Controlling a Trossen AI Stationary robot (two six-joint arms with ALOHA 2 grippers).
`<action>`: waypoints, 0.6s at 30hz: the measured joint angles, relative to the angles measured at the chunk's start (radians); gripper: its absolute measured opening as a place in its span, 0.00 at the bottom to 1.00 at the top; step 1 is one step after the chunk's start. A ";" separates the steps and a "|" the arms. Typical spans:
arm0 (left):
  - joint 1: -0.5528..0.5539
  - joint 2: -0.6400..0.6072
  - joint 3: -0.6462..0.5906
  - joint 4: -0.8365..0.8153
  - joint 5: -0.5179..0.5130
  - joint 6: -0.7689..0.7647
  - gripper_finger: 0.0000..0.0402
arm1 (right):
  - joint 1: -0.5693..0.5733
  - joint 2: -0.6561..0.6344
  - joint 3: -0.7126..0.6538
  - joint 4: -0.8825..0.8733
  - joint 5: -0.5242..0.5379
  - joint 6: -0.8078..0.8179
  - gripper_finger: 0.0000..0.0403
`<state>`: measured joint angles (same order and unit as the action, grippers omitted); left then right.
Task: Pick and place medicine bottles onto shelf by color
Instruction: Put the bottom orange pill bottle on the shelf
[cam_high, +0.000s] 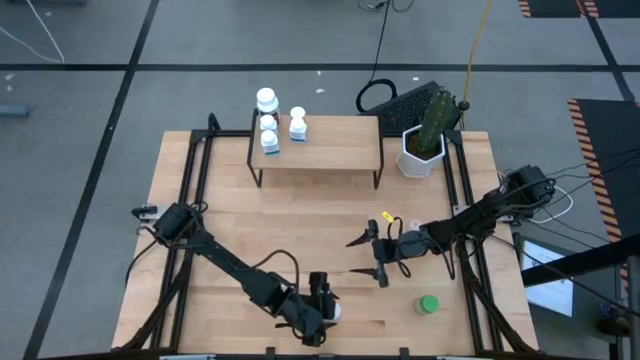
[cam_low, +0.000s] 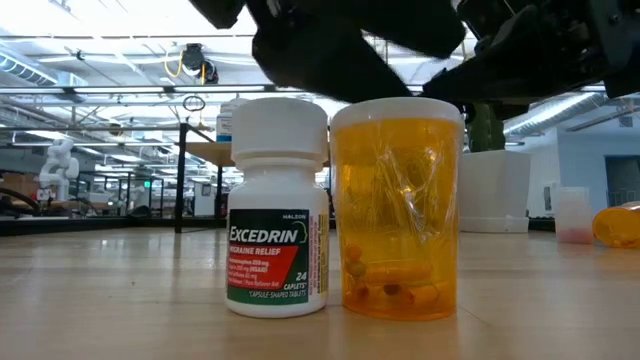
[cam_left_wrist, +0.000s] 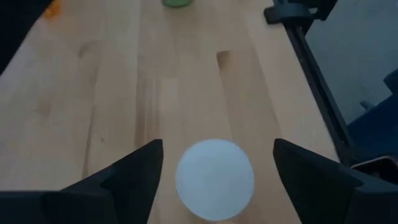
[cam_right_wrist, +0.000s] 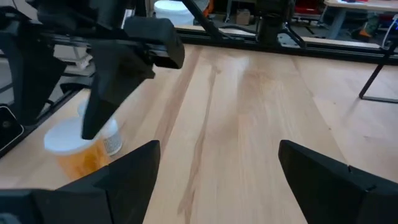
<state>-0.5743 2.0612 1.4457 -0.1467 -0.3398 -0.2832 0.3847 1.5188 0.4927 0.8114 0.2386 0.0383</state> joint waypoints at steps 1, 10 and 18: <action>0.000 0.000 0.000 -0.008 0.007 0.001 0.79 | 0.000 0.000 0.000 0.000 0.000 0.000 0.81; 0.007 0.030 -0.001 -0.032 0.027 0.072 0.78 | -0.001 0.000 0.000 0.000 0.000 -0.012 0.81; 0.017 0.040 -0.001 -0.016 0.049 0.071 0.59 | -0.001 0.000 0.000 -0.001 0.000 -0.025 0.81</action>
<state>-0.5572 2.1014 1.4450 -0.1629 -0.2912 -0.2121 0.3836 1.5188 0.4927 0.8108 0.2390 0.0138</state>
